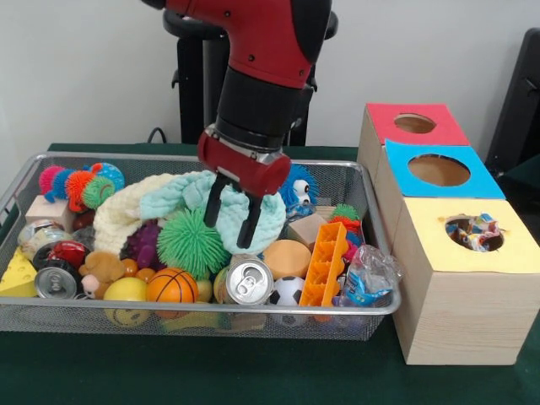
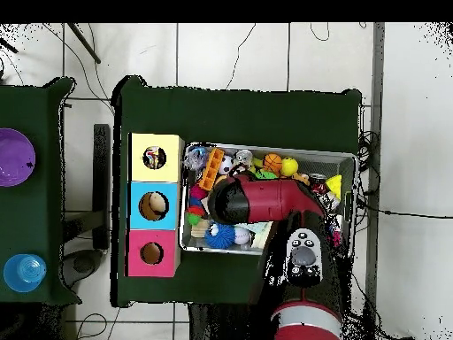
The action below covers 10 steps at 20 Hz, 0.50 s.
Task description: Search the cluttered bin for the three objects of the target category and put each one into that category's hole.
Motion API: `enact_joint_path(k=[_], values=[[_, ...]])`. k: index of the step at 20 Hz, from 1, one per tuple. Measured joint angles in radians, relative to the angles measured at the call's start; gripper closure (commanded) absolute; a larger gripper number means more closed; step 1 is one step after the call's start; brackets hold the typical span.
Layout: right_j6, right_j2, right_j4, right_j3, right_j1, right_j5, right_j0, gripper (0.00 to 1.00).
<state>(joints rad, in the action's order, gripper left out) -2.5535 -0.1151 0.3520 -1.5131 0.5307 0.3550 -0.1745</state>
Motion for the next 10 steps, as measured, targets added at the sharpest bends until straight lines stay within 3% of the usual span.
enact_joint_path(k=[10], values=[[0.0,-0.022,0.04,0.085,-0.06,0.0,0.011,0.0]])
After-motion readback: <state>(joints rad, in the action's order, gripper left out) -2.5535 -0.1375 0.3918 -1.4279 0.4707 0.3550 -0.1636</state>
